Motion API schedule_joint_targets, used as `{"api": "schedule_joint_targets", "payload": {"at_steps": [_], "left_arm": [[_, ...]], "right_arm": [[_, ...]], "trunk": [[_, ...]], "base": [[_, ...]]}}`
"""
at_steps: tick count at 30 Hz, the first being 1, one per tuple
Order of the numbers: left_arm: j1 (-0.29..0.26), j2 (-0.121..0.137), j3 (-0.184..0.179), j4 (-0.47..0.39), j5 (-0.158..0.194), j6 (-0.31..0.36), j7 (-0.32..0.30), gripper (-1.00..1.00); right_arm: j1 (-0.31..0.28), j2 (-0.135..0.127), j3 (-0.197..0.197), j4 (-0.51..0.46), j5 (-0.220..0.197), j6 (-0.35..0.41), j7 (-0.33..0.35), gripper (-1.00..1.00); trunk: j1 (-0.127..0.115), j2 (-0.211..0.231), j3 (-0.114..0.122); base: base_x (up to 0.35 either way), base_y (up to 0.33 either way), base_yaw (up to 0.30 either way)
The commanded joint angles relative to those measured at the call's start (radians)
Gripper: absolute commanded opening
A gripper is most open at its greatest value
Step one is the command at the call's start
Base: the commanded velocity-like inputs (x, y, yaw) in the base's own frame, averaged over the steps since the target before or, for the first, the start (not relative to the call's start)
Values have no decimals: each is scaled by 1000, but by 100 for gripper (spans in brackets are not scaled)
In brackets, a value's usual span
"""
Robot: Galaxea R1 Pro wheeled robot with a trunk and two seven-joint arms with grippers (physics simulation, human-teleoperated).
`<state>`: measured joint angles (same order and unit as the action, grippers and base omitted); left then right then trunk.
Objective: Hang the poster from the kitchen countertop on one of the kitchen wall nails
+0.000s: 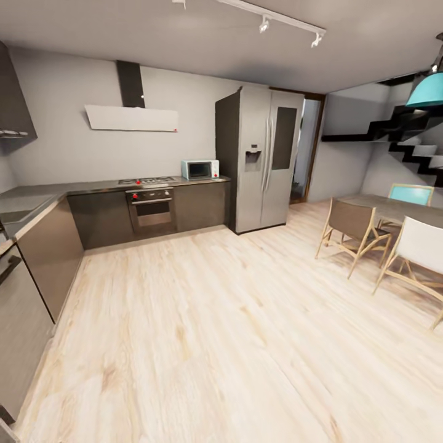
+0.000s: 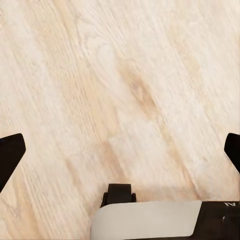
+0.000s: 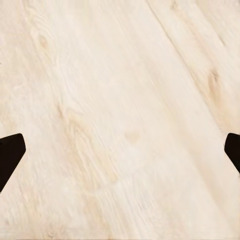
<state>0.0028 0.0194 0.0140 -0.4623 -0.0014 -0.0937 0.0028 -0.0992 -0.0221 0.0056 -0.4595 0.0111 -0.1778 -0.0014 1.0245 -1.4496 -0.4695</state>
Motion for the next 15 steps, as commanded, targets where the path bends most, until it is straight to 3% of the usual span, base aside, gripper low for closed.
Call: {"api": "schedule_joint_targets", "payload": {"at_steps": [1,11,15], "left_arm": [[0,0,1,-1,0,-1,0,100],[0,1,1,-1,0,-1,0,100],[0,1,1,-1,0,-1,0,100]], "right_arm": [[-1,0,1,1,1,-3,0,100],[-1,-1,1,1,1,-3,0,100],[-1,-1,0,18,1,-2,1,100]], "trunk": [[0,0,-1],[0,0,-3],[0,0,-4]], "base": [[254,-230,290],[264,-220,289],[284,-190,135]]}}
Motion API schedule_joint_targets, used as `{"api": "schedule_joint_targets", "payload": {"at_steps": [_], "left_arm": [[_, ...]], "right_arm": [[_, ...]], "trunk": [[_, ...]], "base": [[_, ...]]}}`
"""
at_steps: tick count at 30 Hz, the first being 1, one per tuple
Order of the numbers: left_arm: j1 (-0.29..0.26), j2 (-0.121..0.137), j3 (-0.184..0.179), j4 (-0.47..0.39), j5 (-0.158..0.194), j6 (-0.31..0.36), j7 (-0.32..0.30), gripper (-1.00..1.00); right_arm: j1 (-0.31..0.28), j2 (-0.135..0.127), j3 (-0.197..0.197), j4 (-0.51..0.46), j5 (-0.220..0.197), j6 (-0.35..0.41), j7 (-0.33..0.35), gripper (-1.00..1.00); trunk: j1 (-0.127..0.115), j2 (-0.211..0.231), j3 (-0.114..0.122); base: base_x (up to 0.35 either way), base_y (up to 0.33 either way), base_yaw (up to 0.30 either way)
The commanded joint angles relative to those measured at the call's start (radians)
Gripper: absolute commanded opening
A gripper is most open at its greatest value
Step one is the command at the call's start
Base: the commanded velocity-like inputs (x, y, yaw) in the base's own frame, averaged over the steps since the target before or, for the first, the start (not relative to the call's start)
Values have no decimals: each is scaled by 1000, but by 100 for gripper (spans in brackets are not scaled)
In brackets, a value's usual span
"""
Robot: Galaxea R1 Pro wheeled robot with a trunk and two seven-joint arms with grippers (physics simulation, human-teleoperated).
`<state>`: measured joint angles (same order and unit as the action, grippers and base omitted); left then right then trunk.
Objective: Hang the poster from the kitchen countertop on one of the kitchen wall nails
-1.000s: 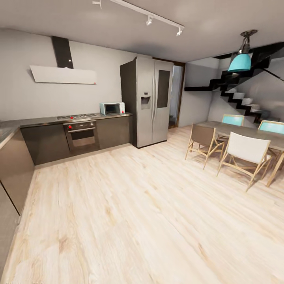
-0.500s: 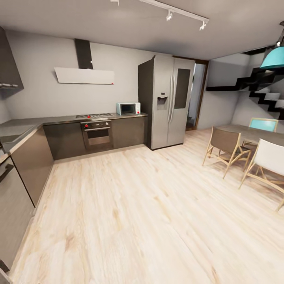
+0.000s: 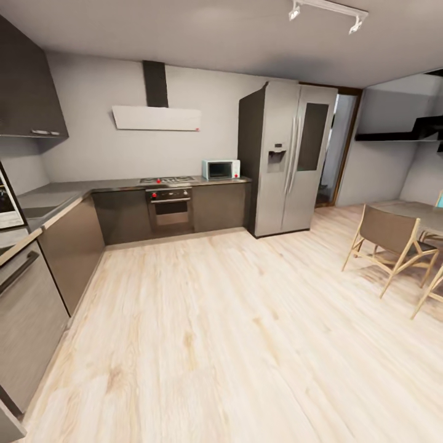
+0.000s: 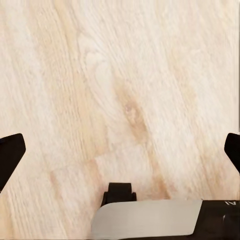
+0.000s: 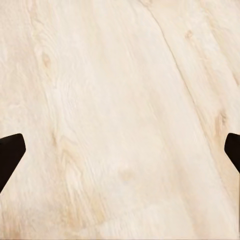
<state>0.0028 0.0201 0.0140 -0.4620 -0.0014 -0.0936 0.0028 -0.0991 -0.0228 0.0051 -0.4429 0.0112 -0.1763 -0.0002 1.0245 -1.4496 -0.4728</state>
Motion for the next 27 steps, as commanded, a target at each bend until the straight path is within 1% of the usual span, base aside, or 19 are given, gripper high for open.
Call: {"api": "schedule_joint_targets", "payload": {"at_steps": [1,5,7,12,20,27], "left_arm": [[0,0,1,-1,0,-1,0,100],[0,0,1,-1,0,-1,0,100],[0,0,1,-1,0,-1,0,100],[0,0,1,-1,0,-1,0,100],[0,0,1,-1,0,-1,0,100],[0,0,1,-1,0,-1,0,100]], "right_arm": [[-1,0,0,10,1,-3,0,100],[-1,-1,0,39,1,-3,0,100],[-1,-17,1,63,1,-4,1,100],[-1,-27,0,72,0,-5,2,100],[-1,-27,0,75,0,-5,2,100],[-1,-25,-1,75,-1,-5,2,100]], "trunk": [[1,0,-1],[1,0,-1],[1,0,-1],[1,0,-1],[1,0,-1],[1,0,-1]], "base": [[293,-174,69],[298,-166,45],[303,-157,15],[305,-154,6],[307,-149,10],[308,-147,192]]}}
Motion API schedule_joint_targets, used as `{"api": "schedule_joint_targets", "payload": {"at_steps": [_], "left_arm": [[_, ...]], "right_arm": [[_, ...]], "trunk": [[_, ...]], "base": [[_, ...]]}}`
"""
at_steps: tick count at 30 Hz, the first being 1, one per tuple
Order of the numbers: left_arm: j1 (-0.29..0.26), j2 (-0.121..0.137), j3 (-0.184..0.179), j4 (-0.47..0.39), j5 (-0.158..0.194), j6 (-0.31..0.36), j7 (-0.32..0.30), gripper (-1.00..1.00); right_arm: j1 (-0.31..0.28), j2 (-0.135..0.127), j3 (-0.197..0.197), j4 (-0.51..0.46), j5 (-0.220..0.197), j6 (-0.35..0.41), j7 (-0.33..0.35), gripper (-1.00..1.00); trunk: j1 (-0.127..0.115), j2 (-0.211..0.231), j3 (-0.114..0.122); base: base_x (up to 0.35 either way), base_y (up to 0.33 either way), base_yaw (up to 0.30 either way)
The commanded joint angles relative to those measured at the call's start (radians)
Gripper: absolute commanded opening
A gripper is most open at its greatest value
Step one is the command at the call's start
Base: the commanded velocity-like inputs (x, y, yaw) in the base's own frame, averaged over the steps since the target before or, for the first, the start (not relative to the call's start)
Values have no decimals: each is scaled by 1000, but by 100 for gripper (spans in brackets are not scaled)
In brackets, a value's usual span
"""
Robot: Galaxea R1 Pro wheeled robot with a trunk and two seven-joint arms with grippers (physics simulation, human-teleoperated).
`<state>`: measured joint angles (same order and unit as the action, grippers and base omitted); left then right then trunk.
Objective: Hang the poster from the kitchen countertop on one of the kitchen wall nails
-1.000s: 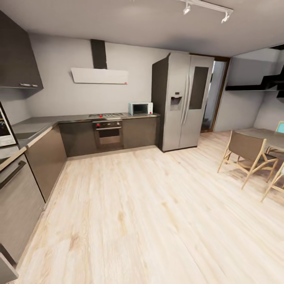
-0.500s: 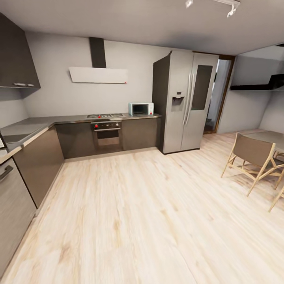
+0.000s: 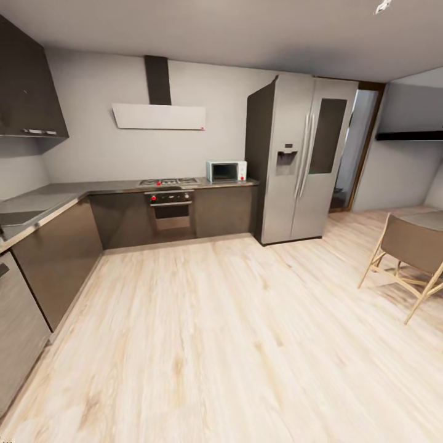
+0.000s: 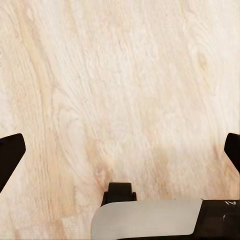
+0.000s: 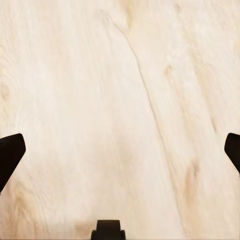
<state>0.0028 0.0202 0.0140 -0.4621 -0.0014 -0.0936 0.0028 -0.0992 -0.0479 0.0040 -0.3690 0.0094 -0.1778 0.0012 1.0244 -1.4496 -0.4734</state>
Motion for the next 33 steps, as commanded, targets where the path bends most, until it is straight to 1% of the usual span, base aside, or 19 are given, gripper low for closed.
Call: {"api": "schedule_joint_targets", "payload": {"at_steps": [1,14,33], "left_arm": [[0,0,1,-1,0,-2,0,100],[0,0,1,-1,0,-2,0,100],[0,0,2,-1,0,-2,0,100]], "right_arm": [[-1,0,0,1,1,-3,0,100],[-1,4,1,-1,1,-5,-1,100],[-1,5,3,-2,1,-5,-1,100]], "trunk": [[1,0,-1],[1,0,-1],[1,0,-8]], "base": [[308,-146,265],[308,-145,284],[308,-141,289]]}}
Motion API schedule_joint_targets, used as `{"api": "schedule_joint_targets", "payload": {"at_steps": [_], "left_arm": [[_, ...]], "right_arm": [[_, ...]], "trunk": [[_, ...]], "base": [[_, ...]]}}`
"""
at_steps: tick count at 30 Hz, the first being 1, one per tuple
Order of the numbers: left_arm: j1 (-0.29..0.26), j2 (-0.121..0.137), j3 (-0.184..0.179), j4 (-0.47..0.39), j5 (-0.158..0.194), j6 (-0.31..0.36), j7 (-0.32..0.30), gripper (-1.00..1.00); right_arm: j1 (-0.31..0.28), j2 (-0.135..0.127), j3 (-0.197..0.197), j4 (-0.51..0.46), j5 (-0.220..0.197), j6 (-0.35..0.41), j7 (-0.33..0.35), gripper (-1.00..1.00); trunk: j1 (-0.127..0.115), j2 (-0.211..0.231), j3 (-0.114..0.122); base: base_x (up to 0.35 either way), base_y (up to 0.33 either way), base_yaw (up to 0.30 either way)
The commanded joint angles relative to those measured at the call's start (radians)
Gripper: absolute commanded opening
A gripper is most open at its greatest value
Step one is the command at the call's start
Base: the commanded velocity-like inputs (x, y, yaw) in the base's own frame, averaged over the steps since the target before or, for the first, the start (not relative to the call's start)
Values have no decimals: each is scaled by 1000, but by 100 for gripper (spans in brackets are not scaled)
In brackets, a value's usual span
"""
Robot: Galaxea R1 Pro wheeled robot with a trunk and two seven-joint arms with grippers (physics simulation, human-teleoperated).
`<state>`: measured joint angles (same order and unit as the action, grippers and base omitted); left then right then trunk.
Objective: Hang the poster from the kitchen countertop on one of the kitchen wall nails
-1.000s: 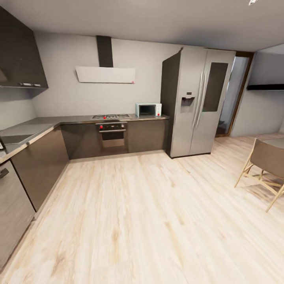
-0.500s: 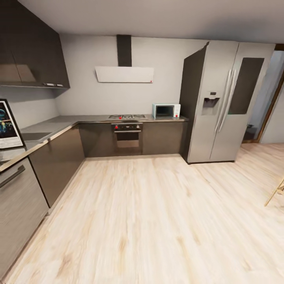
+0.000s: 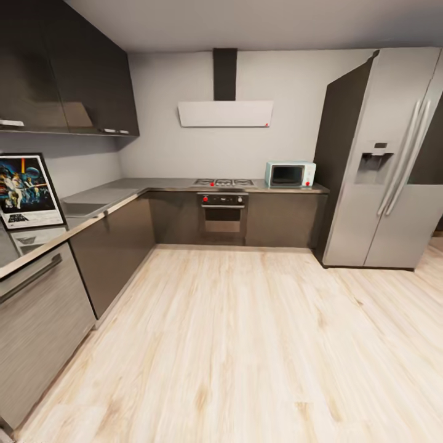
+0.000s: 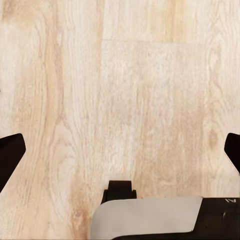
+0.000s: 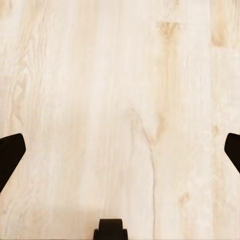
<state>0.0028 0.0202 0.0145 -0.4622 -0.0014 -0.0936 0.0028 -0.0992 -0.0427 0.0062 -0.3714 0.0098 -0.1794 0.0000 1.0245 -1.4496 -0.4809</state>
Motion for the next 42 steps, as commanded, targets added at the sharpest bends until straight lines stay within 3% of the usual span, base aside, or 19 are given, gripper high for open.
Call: {"api": "schedule_joint_targets", "payload": {"at_steps": [1,13,22,32,42], "left_arm": [[0,0,1,-1,0,-2,0,100],[0,0,2,-1,0,-2,0,100],[0,0,2,-1,0,-2,0,100],[0,0,2,-1,0,-2,0,100],[0,0,2,-1,0,-2,0,100]], "right_arm": [[-1,0,1,1,1,-3,0,100],[-1,-3,2,4,2,-2,3,100],[-1,-5,17,5,64,-2,3,100],[-1,-4,17,5,70,-2,2,100],[-1,2,15,4,70,-3,0,100]], "trunk": [[1,0,-1],[1,0,-5],[1,0,-6],[1,0,-6],[1,0,-6]], "base": [[308,-142,286],[308,-140,181],[310,-133,7],[310,-146,5],[310,-151,223]]}}
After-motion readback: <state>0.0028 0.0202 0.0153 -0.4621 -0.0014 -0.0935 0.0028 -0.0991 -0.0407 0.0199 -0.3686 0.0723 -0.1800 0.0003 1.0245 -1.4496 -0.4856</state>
